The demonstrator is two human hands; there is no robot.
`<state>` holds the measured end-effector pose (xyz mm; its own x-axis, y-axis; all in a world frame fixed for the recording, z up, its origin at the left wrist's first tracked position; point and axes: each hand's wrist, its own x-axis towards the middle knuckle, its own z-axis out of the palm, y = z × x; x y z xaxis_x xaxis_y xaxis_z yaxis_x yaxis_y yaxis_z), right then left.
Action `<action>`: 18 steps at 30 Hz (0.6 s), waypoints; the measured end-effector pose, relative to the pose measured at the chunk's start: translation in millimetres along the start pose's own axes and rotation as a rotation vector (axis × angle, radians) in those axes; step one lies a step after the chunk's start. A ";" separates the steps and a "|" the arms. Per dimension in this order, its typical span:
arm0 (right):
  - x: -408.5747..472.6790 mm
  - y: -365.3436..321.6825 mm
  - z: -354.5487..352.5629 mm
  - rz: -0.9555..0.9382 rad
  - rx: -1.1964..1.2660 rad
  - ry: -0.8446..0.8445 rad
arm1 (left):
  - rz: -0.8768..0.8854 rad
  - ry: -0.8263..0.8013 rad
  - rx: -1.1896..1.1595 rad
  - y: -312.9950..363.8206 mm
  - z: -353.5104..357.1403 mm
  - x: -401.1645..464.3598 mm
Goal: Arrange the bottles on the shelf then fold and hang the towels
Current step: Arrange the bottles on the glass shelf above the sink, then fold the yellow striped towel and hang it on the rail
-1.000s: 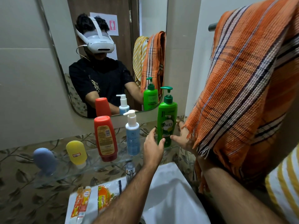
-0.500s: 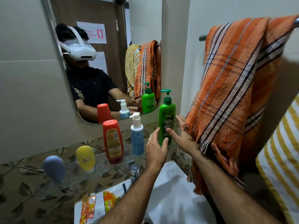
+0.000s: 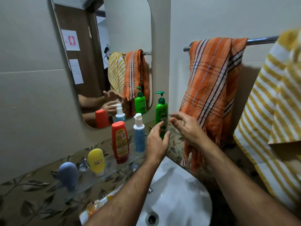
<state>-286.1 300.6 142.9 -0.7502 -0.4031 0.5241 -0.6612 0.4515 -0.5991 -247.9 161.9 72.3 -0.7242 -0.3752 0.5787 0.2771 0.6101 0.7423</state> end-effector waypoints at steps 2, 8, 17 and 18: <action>-6.9 -16.2 -24.5 -0.060 -0.057 0.088 | 0.053 0.000 -0.033 17.1 1.0 4.0; -1.6 -38.0 -106.2 -0.188 -0.243 0.354 | 0.161 -0.036 -0.221 81.6 15.3 21.2; 30.3 -56.1 -227.7 -0.197 -0.626 0.589 | 0.386 -0.065 -0.267 196.6 52.4 51.2; 32.0 -57.1 -241.1 -0.205 -0.643 0.609 | 0.398 -0.068 -0.284 210.0 58.8 54.4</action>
<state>-273.5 453.9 339.8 -0.3691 -0.1164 0.9221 -0.5206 0.8478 -0.1014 -266.2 310.7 239.8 -0.5642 -0.0995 0.8196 0.6949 0.4789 0.5364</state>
